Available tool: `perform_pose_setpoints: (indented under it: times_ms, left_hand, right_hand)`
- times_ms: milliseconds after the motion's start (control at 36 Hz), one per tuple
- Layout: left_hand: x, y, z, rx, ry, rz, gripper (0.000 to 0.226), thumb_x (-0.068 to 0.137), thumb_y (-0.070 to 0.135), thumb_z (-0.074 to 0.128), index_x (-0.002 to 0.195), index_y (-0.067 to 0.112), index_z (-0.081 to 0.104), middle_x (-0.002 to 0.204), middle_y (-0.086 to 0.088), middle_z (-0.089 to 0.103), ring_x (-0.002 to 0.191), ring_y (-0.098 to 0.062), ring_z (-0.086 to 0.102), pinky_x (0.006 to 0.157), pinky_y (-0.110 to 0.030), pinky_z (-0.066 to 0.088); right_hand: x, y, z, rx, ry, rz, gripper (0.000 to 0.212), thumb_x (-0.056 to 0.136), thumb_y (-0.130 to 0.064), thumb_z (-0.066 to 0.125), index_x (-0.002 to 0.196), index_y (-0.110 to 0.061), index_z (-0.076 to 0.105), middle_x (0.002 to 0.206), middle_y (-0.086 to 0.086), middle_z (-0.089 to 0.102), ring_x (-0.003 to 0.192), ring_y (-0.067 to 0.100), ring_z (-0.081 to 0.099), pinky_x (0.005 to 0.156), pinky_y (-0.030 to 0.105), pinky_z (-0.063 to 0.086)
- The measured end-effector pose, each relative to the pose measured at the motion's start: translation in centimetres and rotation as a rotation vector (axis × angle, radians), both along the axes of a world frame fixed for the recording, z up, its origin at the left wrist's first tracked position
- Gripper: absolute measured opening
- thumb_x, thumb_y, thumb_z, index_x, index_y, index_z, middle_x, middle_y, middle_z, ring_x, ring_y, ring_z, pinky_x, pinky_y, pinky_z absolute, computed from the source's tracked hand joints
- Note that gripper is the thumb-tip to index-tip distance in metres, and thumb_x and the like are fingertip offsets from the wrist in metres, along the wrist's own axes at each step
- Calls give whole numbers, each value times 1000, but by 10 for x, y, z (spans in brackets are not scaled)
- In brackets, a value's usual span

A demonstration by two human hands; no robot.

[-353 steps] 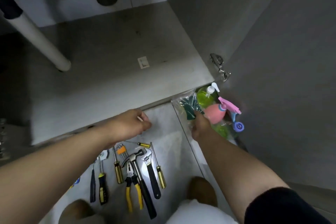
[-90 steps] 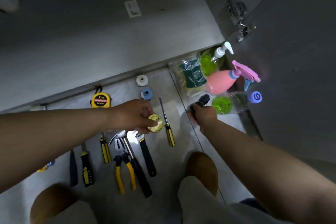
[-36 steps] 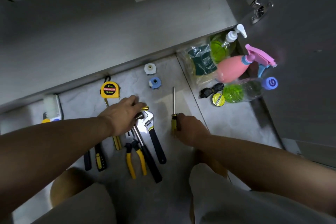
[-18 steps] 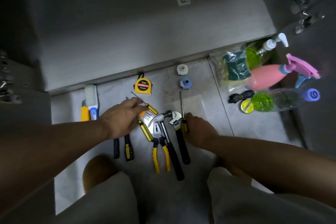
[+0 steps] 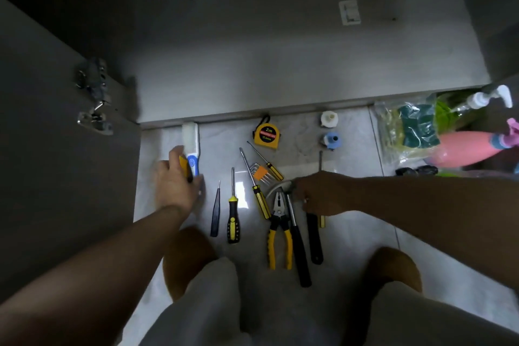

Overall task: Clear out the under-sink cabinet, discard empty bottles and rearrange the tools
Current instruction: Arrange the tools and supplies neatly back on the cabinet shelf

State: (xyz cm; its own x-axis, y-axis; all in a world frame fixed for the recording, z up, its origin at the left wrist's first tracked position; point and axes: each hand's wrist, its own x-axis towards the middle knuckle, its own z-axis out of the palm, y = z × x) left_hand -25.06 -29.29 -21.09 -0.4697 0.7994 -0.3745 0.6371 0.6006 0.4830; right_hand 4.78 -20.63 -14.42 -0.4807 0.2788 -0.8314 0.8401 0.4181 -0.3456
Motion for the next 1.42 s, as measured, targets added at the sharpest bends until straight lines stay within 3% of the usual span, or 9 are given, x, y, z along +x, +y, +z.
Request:
perform_pose_setpoints:
  times_ms: [83, 194, 389, 611, 722, 833, 944, 1056, 1417]
  left_hand:
    - [5, 6, -5, 4, -37, 31, 70, 85, 11, 79, 136, 34, 36, 124, -13, 45, 107, -35, 56, 88, -41, 50]
    - [11, 5, -8, 5, -103, -9, 68, 80, 12, 83, 125, 37, 38, 116, -7, 48, 105, -34, 57, 89, -45, 54]
    - [38, -1, -15, -5, -261, -140, 49, 84, 13, 80, 109, 32, 42, 113, 0, 63, 96, -21, 64, 83, -40, 56]
    - [59, 1, -16, -39, -435, -165, 50, 86, 14, 80, 119, 27, 45, 105, -2, 62, 85, -15, 64, 68, -16, 52]
    - [60, -14, -12, -30, -211, -177, 60, 83, 30, 82, 130, 24, 45, 120, -5, 53, 110, -21, 55, 90, -42, 55]
    - [58, -28, -6, -207, -123, -188, 63, 86, 56, 70, 131, 31, 34, 119, -6, 48, 100, -26, 57, 84, -46, 57]
    - [66, -28, -10, -261, -280, -229, 71, 93, 40, 68, 145, 40, 20, 122, -15, 48, 96, -32, 62, 74, -36, 55]
    - [77, -23, -12, -292, -393, -241, 89, 96, 24, 66, 155, 43, 3, 128, -19, 52, 100, -33, 65, 86, -44, 60]
    - [80, -22, -18, -236, -335, -320, 89, 92, 18, 71, 154, 33, 8, 117, -13, 64, 88, -23, 66, 76, -37, 59]
  right_hand:
    - [-22, -5, -16, 105, 130, -173, 20, 97, -23, 57, 114, -13, 58, 116, 9, 62, 99, 22, 59, 79, 31, 48]
    - [-45, -18, -30, 172, 243, -357, 21, 92, -19, 61, 112, -12, 57, 101, 0, 56, 92, 19, 57, 69, 27, 37]
    - [-62, -36, -39, 155, 212, -311, 27, 93, -14, 57, 119, -7, 51, 112, 14, 61, 103, 31, 62, 73, 31, 44]
    - [-73, -68, -51, 290, 53, -449, 38, 93, -30, 62, 126, -17, 48, 114, 12, 66, 100, 31, 68, 80, 41, 57]
    - [-71, -90, -56, 435, 106, -582, 57, 93, -31, 63, 140, -19, 33, 113, 7, 66, 92, 25, 69, 74, 38, 58]
    - [-47, -117, -57, 504, 69, -701, 47, 94, -41, 60, 132, -23, 39, 116, 0, 64, 95, 19, 67, 70, 32, 55]
    - [-24, -133, -63, 375, -98, -848, 62, 90, -50, 61, 137, -23, 32, 132, 2, 53, 107, 24, 64, 74, 35, 50]
    - [-19, -132, -69, 317, -158, -817, 56, 86, -54, 63, 129, -23, 45, 122, 2, 60, 104, 24, 65, 73, 35, 50]
    - [1, -125, -64, 440, -194, -971, 45, 94, -41, 56, 127, -15, 39, 123, 7, 53, 100, 33, 65, 76, 42, 50]
